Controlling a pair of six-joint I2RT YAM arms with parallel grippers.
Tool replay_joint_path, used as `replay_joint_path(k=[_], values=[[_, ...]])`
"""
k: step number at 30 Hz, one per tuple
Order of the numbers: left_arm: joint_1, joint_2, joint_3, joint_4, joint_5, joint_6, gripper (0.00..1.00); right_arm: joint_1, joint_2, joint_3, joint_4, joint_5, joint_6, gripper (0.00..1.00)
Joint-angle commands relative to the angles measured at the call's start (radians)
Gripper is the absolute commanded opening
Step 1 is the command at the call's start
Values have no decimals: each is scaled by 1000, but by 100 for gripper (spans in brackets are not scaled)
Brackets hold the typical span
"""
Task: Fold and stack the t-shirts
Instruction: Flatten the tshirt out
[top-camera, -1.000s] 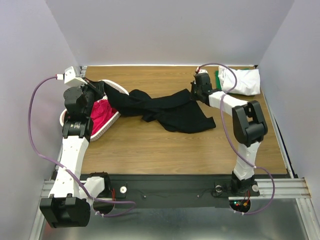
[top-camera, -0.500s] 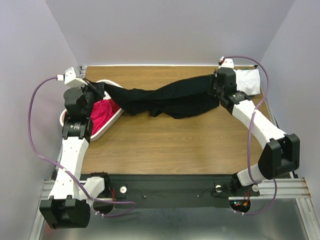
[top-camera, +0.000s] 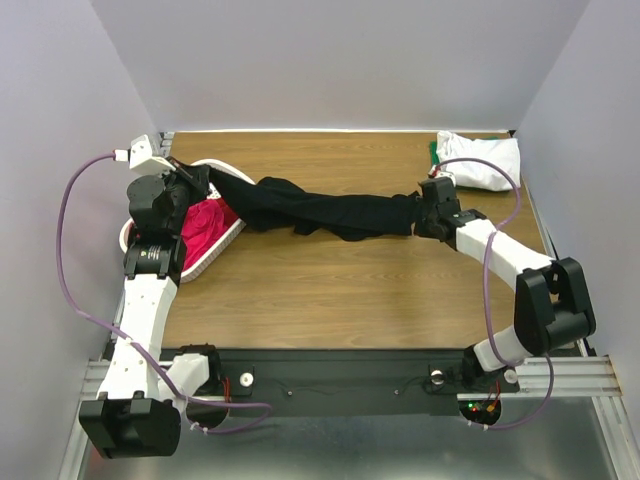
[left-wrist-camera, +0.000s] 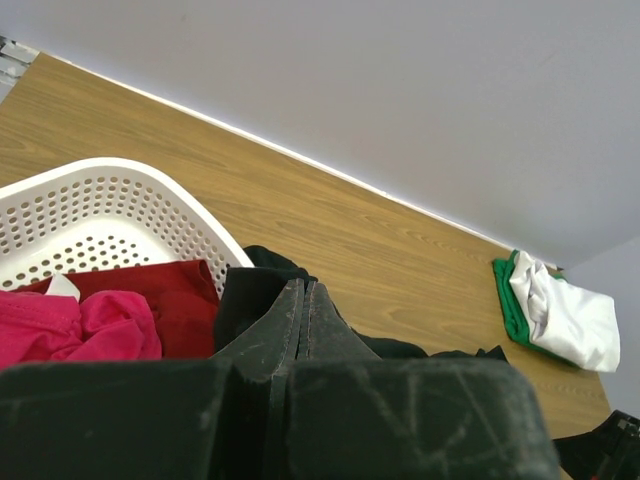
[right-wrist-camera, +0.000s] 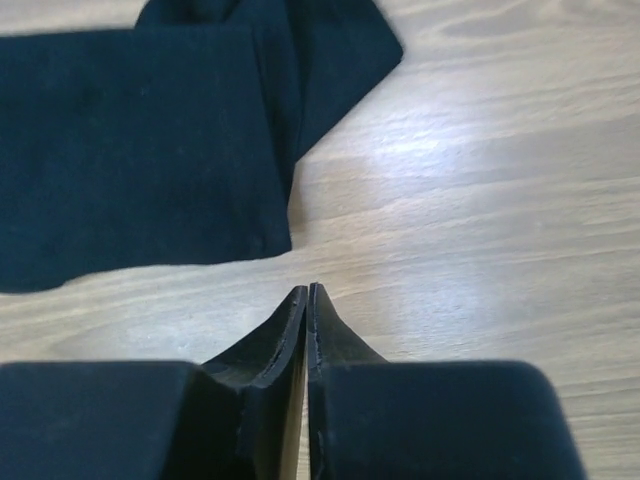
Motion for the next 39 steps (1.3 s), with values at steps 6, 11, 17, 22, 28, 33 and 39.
replay_joint_path(k=[6,11,17,22,28,33,39], values=[[3,-11,-12,64,21,10,0,0,75,-10,116,-124,35,45],[1,-14,-13,66,22,12,0,-7,176,24,168,-139,36,51],[3,-14,-12,64,18,15,0,-43,245,42,204,-154,33,49],[3,-5,-10,67,18,15,0,-48,239,33,228,-157,22,47],[3,0,-10,67,19,15,0,-50,201,29,239,-159,21,47],[3,1,-12,69,19,15,0,-53,167,42,241,-158,10,47],[3,3,-13,70,25,15,0,-59,172,58,239,-159,2,47]])
